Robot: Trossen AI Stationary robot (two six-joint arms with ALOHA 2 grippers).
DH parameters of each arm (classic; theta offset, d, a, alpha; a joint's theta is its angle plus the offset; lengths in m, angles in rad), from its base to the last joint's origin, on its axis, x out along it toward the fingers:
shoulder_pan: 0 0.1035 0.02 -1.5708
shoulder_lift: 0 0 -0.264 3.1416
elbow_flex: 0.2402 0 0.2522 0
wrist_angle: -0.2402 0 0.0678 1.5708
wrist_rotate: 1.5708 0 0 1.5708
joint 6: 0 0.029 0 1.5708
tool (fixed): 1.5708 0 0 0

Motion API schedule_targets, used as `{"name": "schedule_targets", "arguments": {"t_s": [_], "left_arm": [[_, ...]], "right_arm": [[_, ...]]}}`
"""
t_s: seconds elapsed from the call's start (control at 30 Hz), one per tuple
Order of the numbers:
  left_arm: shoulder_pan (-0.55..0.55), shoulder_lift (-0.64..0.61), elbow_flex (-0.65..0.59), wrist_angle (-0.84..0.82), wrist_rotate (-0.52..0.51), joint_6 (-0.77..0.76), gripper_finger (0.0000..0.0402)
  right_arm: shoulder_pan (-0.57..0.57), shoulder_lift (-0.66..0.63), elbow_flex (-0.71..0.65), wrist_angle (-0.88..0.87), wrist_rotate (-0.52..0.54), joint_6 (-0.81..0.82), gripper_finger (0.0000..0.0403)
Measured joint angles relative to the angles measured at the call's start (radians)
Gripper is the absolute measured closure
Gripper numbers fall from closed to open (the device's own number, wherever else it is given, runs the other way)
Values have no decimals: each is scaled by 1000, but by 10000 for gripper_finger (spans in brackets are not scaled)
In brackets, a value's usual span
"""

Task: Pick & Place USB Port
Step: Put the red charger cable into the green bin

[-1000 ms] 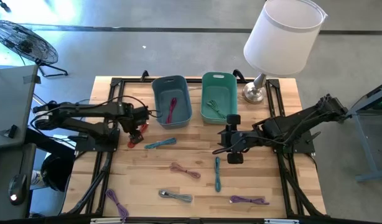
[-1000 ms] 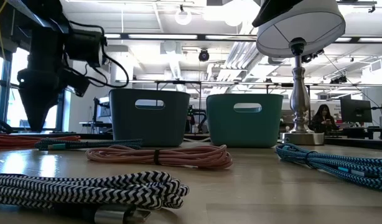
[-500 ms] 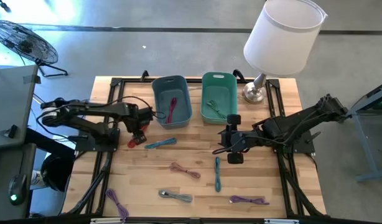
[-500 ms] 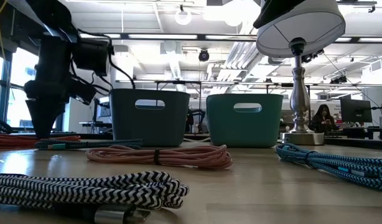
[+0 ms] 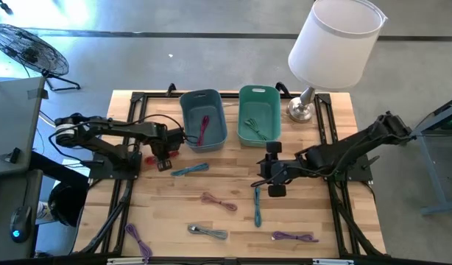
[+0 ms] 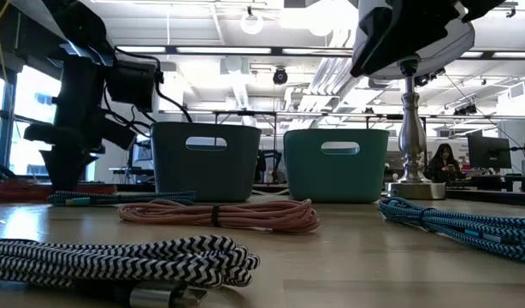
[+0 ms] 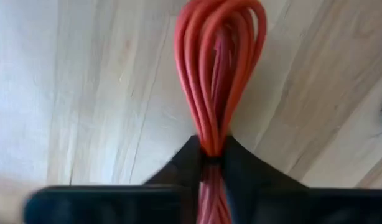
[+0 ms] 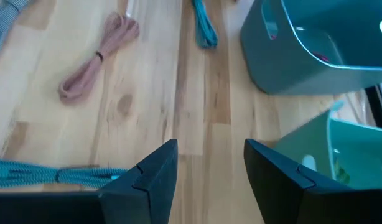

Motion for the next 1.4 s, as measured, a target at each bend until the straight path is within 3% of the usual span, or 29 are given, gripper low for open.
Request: {"name": "schedule_targets", "arguments": {"t_s": [0.3,0.5,0.73,0.97,1.1,1.27,1.33,1.4], "left_arm": [[-44,-9,53,-67,-15,-11,379],[-107,-36,173,-200,-28,-11,379],[-214,-80,415,-529,-133,-113,379],[-394,-102,746,-732,-322,-190,385],[-537,-133,873,-646,-534,-108,388],[-678,-212,856,-371,-863,127,388],[-703,-241,816,-246,-895,232,389],[-719,-266,762,-95,-864,331,389]], "right_arm": [[50,-4,-5,74,9,-95,226],[89,-6,-5,122,65,-167,226],[113,-6,-5,128,104,-178,227],[130,-7,-5,128,296,-181,226],[125,-7,-5,174,319,-176,226],[105,-7,-5,314,207,-263,226],[95,-7,-5,388,133,-315,226],[86,-7,-5,464,70,-372,226]]}}
